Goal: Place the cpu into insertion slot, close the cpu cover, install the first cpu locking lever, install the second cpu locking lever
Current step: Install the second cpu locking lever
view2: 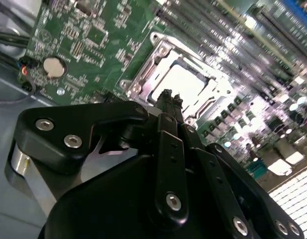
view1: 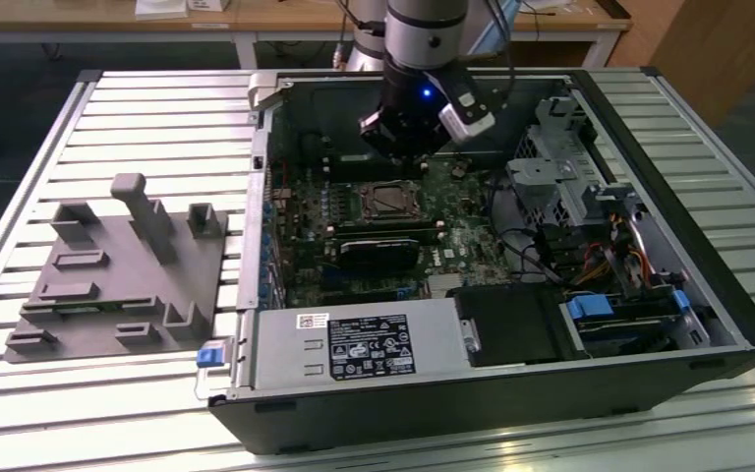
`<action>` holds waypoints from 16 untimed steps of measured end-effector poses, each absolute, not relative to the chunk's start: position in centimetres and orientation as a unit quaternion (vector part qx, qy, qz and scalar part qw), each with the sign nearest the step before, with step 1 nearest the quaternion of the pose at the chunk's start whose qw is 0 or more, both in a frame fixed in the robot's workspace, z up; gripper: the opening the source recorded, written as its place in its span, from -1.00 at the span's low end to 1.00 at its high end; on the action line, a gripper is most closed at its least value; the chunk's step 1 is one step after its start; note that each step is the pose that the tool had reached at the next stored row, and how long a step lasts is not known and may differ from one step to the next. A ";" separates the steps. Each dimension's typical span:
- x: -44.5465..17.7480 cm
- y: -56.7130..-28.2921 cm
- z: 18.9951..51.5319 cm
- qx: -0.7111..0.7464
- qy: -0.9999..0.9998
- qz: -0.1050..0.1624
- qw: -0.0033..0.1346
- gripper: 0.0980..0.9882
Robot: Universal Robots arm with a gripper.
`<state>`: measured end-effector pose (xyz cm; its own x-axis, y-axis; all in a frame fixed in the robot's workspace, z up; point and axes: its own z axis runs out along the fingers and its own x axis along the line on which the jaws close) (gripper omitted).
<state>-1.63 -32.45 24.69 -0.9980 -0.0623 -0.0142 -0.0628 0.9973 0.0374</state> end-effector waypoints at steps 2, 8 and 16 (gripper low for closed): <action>-1.6 -33.0 24.7 -0.031 0.999 0.019 0.007 -0.98; -1.6 -34.1 24.6 -0.031 0.999 0.020 0.004 -0.98; -1.6 -35.1 24.1 -0.031 0.999 0.023 -0.007 -0.98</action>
<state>-1.62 -35.07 24.07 -0.9980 -0.0623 0.0131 -0.0616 0.9970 0.0474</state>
